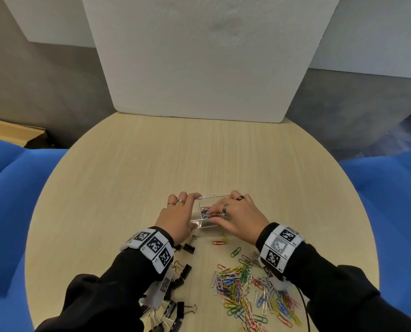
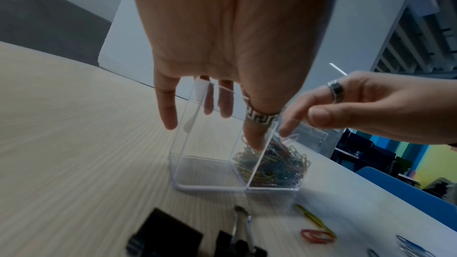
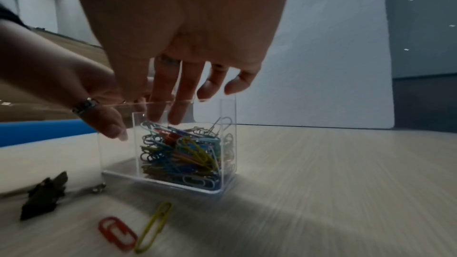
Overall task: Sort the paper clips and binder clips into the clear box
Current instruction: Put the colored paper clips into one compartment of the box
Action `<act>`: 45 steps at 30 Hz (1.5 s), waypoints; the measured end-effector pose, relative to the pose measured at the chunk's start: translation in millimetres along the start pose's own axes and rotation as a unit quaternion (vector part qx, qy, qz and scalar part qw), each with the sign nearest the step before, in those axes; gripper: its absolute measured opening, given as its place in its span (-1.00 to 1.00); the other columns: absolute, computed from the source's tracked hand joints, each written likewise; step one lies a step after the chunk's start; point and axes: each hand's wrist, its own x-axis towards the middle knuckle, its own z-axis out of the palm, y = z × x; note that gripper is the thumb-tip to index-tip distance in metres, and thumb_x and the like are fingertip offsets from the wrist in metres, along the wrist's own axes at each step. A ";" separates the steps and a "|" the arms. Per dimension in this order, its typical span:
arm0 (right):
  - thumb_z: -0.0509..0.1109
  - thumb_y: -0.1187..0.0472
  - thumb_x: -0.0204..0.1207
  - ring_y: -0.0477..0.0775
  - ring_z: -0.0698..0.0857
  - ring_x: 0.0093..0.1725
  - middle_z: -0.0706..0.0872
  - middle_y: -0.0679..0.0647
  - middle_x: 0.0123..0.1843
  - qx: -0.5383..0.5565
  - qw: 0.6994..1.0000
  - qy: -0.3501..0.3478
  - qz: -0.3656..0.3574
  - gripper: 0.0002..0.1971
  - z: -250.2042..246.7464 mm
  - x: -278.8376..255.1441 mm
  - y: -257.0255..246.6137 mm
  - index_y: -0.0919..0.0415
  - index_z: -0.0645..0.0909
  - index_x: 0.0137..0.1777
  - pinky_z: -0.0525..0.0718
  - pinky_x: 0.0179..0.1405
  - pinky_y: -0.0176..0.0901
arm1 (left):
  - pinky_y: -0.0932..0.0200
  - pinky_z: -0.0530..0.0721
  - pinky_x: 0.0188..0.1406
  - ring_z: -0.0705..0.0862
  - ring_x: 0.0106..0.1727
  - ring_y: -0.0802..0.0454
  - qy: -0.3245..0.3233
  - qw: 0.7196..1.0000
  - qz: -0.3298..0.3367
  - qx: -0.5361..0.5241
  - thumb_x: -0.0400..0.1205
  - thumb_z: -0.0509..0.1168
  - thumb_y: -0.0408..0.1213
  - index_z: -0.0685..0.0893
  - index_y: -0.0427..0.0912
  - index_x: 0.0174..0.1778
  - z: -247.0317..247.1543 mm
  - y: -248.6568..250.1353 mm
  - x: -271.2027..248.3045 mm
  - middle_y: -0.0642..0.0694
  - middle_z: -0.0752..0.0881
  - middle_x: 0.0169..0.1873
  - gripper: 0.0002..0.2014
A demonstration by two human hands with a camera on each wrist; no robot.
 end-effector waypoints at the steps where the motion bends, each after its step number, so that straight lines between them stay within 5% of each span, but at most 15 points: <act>1: 0.20 -0.12 0.58 -0.02 0.39 0.15 0.62 -0.19 0.23 -0.016 0.999 -0.030 -0.009 -0.67 1.4 -0.5 0.0 -0.08 0.60 0.26 0.19 0.03 -0.11 | -0.04 0.59 0.19 0.31 0.33 -0.10 0.000 1.000 0.000 0.001 0.55 0.33 -0.19 0.11 0.02 0.54 0.4 -0.2 0.1 -0.05 0.35 0.32 -0.30; 4: 0.17 -0.04 0.58 0.01 0.33 0.25 0.49 -0.13 0.31 -0.053 0.996 -0.075 -0.013 -0.62 9.5 -0.4 -1.4 -0.06 0.50 0.37 0.12 0.03 -0.07 | -0.03 0.58 0.19 0.32 0.32 -0.10 0.001 1.000 -0.001 0.003 0.55 0.33 -0.21 0.10 0.03 0.54 0.6 -0.2 0.3 -0.05 0.34 0.32 -0.30; 11: 0.20 0.01 0.55 0.07 0.41 0.25 0.54 -0.08 0.27 -0.079 0.997 -0.011 -0.002 -0.60 9.8 5.1 -4.8 -0.05 0.44 0.40 0.25 0.12 0.02 | -0.05 0.59 0.17 0.31 0.32 -0.10 -0.002 1.000 -0.001 0.002 0.56 0.31 -0.25 0.09 0.02 0.54 0.0 0.1 0.0 -0.06 0.34 0.32 -0.31; 15: 0.37 0.00 0.44 0.11 0.53 0.06 0.68 -0.06 0.07 -0.126 0.991 -0.038 -0.034 -0.68 15.8 3.7 -4.5 -0.02 0.66 0.18 0.42 -0.03 0.09 | -0.04 0.60 0.16 0.32 0.32 -0.10 -0.001 1.000 -0.001 0.003 0.56 0.31 -0.25 0.11 0.03 0.54 -0.4 0.0 0.0 -0.05 0.35 0.31 -0.32; 20: 0.23 -0.04 0.56 0.05 0.43 0.21 0.60 -0.10 0.21 -0.108 0.994 -0.012 0.012 -0.68 6.9 2.9 4.3 0.02 0.58 0.24 0.23 0.12 0.01 | -0.03 0.59 0.16 0.31 0.30 -0.09 -0.003 1.000 -0.004 0.006 0.55 0.32 -0.25 0.10 0.03 0.54 -0.4 -0.4 0.3 -0.06 0.35 0.31 -0.30; 26: 0.55 -0.09 0.21 0.02 0.60 -0.14 0.73 -0.13 -0.18 -0.219 0.975 0.026 0.014 -0.70 11.1 -1.8 6.7 0.00 0.74 -0.09 0.23 -0.15 -0.03 | -0.05 0.59 0.18 0.31 0.32 -0.09 -0.004 1.000 -0.005 0.000 0.55 0.32 -0.24 0.09 0.03 0.54 -0.1 0.5 0.6 -0.05 0.34 0.32 -0.30; 29: 0.57 -0.08 0.19 0.02 0.56 -0.05 0.74 -0.16 -0.06 -0.214 0.977 0.010 0.007 -0.63 16.9 -3.6 1.3 -0.03 0.73 0.01 0.24 -0.10 -0.02 | -0.06 0.58 0.20 0.31 0.33 -0.09 -0.002 1.000 -0.006 -0.003 0.56 0.33 -0.23 0.09 0.02 0.54 0.5 0.3 0.5 -0.05 0.33 0.33 -0.30; 33: 0.32 0.00 0.50 0.04 0.40 0.24 0.58 -0.19 0.29 -0.093 0.994 -0.019 0.052 -0.60 13.9 -5.4 3.5 -0.06 0.51 0.35 0.12 0.09 0.01 | -0.06 0.58 0.21 0.30 0.33 -0.09 -0.002 1.000 -0.006 0.001 0.55 0.33 -0.22 0.09 0.02 0.54 1.2 -0.2 -0.2 -0.05 0.33 0.33 -0.29; 39: 0.63 -0.01 0.15 0.02 0.61 -0.17 0.70 -0.14 -0.28 -0.262 0.962 0.075 0.011 -0.82 13.1 -12.0 16.2 -0.01 0.73 -0.30 0.26 -0.11 -0.01 | -0.04 0.59 0.18 0.30 0.33 -0.09 -0.002 1.000 -0.005 0.000 0.56 0.32 -0.24 0.09 0.03 0.54 0.0 0.7 0.0 -0.05 0.32 0.32 -0.30; 45: 0.62 0.17 0.19 0.01 0.58 -0.12 0.77 -0.22 -0.16 -0.150 0.986 0.071 0.026 -0.76 18.2 -14.3 19.4 -0.08 0.76 -0.14 0.33 -0.11 0.03 | -0.03 0.58 0.20 0.30 0.33 -0.09 -0.003 1.000 -0.011 0.000 0.57 0.32 -0.23 0.08 0.04 0.54 -0.7 2.2 -0.3 -0.05 0.33 0.32 -0.30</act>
